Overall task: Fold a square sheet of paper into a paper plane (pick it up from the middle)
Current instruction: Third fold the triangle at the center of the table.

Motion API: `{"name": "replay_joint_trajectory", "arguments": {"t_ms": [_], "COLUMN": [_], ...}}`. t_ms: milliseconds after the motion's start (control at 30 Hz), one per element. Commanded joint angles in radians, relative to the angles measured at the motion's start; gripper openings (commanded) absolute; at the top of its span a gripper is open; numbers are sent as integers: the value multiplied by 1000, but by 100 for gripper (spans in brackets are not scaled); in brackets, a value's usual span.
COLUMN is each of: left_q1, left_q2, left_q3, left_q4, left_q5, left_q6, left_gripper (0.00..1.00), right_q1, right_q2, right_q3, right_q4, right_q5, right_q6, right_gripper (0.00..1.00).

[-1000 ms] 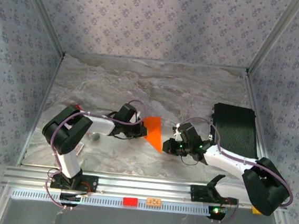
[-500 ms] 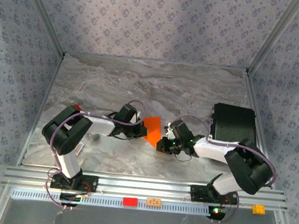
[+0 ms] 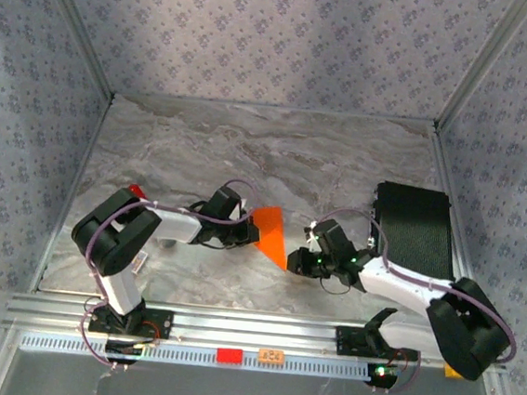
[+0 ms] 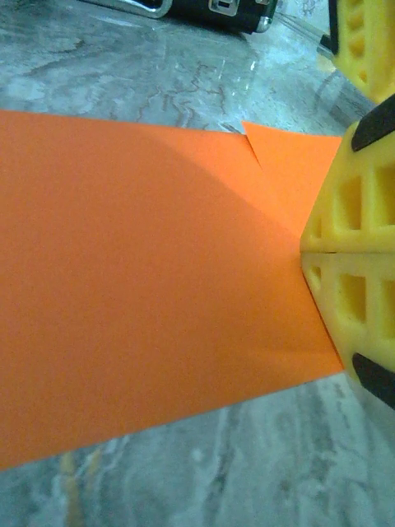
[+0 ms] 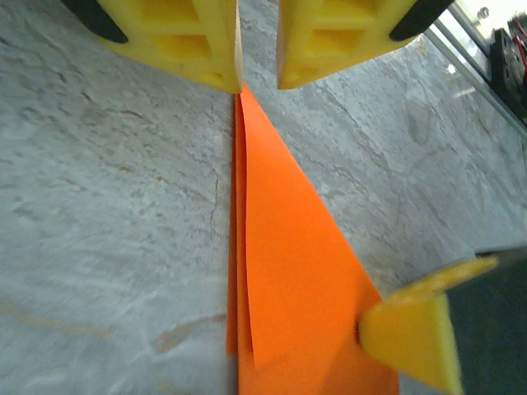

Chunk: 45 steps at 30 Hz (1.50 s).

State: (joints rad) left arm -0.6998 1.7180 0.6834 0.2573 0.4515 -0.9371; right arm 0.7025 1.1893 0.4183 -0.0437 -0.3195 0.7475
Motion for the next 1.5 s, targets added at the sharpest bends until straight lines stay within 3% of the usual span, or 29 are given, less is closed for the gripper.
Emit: {"name": "replay_joint_trajectory", "arguments": {"t_ms": [0, 267, 367, 867, 1100, 1467], "left_q1": [-13, -17, -15, 29, 57, 75], "left_q2": [-46, -153, -182, -300, -269, -243], "left_q3": [-16, -24, -27, -86, -115, -125], "left_q4": [-30, -79, -100, -127, -53, -15], "left_q5": [-29, -86, -111, -179, -110, -55], "left_q6": [-20, 18, 43, 55, 2, -43], "left_gripper": [3, 11, 16, 33, 37, 40], "right_q1": [-9, 2, 9, 53, 34, -4], "right_q2": [-53, -68, -46, 0, 87, 206], "right_q3": [36, 87, 108, 119, 118, 150], "right_q4": [-110, -126, -122, -44, 90, 127], "right_q5": [120, 236, 252, 319, 155, 46], "right_q6": [-7, 21, 29, 10, -14, -43], "right_gripper": [26, 48, 52, 52, 44, 35]}}
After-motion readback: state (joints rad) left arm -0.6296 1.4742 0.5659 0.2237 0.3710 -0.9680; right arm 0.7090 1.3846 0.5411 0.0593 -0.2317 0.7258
